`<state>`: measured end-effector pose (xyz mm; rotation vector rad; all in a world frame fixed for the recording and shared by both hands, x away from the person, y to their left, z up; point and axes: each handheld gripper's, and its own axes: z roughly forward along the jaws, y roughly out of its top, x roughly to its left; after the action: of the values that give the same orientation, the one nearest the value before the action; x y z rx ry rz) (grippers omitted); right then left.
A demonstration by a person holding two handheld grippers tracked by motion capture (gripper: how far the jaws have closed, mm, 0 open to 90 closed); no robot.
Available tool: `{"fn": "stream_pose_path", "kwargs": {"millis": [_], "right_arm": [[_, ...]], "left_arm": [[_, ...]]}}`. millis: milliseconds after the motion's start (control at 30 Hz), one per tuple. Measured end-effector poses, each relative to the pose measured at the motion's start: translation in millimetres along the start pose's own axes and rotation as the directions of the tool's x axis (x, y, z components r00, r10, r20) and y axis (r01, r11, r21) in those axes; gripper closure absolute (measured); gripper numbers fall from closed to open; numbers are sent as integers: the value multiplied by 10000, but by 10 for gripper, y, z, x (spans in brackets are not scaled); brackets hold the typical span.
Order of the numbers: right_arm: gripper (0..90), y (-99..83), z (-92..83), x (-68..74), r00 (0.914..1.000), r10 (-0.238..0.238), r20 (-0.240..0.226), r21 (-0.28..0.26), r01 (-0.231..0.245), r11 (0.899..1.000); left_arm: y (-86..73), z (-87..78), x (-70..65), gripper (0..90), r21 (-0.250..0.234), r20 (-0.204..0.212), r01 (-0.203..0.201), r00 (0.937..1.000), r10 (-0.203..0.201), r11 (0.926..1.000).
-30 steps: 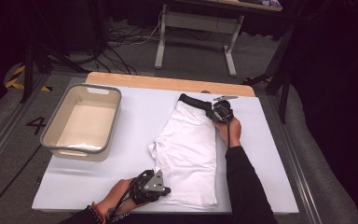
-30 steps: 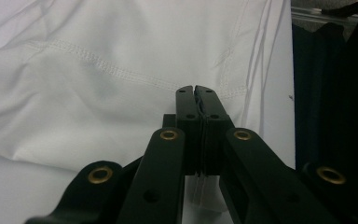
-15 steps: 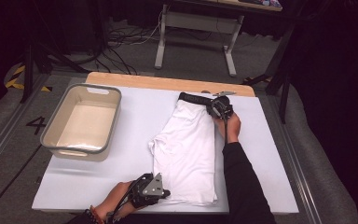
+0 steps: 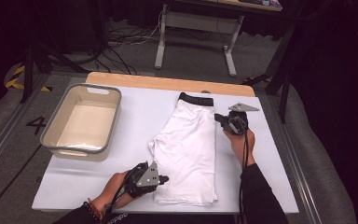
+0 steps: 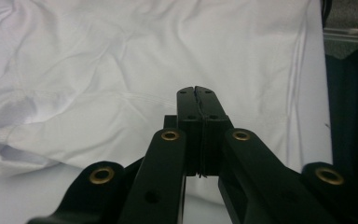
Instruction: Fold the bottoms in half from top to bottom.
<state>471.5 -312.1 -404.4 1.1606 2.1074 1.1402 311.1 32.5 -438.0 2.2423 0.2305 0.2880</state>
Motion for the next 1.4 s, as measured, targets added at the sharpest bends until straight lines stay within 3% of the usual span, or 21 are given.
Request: {"fn": "stream_pose_path", "kwargs": {"millis": [33,200,233,300,333,367,400,467,500,567,833,933,1000,1033,1067,1100,1267,1400], "right_arm": [[900,-110,-179,136,9982,-239,-557,-185,229,9996],[900,-283,-404,356,9907,-814,-1088,-352,779,9963],[900,-413,-529,488,9822,-1175,-1464,-380,1131,9929],[900,-471,-574,541,9789,-1294,-1581,-315,1260,9915],[900,-574,-657,636,9690,-1468,-1988,-201,1457,9891],[900,-574,-657,636,9690,-1468,-1988,-201,1457,9891],[900,-655,-741,715,9620,-1548,-2248,-116,1562,9877],[900,-687,-773,741,9594,-1494,-2393,-122,1509,9885],[900,-742,-817,785,9529,-1450,-2665,-107,1475,9890],[900,-871,-899,899,9404,-1726,-2932,158,1852,9826],[900,-1102,-992,1080,9146,-2078,-3468,562,2414,9688],[900,-1134,-982,1127,8973,-2423,-3689,839,2918,9528],[900,-1151,-966,1157,8907,-2663,-3684,946,3209,9424],[900,-1151,-966,1157,8907,-2663,-3684,946,3209,9424],[899,-1161,-948,1177,8869,-2802,-3673,1092,3402,9340],[900,-1169,-939,1183,8852,-2793,-3720,1162,3429,9321],[895,-1165,-939,1179,8839,-2799,-3747,1145,3437,9321],[880,-1133,-959,1120,8961,-2622,-3581,863,3114,9463]], "left_arm": [[-5,9,45,895,140,-243,-28,9997,31,9999],[-42,3,91,895,143,-584,26,9983,-17,9999],[-52,4,109,895,127,-562,-15,9984,22,9999],[-73,10,127,895,242,-543,42,9985,-29,9997],[-86,22,133,895,310,-477,91,9988,-76,9995],[-93,32,139,895,318,-387,108,9992,-96,9994],[-99,48,122,895,403,-330,105,9994,-91,9991],[-98,60,102,895,469,-231,26,9997,-15,9989],[-97,65,76,895,522,-236,-73,9997,86,9986],[-100,73,42,895,550,-42,-43,10000,45,9985],[-121,136,-81,896,884,487,-351,9983,308,9955],[-127,167,-102,896,1133,733,-447,9966,365,9926],[-130,168,-108,896,1115,728,-398,9968,318,9930],[-130,168,-108,896,1115,728,-398,9968,318,9930],[-133,168,-103,896,1093,810,-374,9963,286,9933],[-140,165,-101,897,1076,842,-335,9962,245,9936],[-136,157,-101,895,1108,741,-395,9968,314,9931],[-136,109,-54,895,870,394,-197,9991,163,9960]]}}
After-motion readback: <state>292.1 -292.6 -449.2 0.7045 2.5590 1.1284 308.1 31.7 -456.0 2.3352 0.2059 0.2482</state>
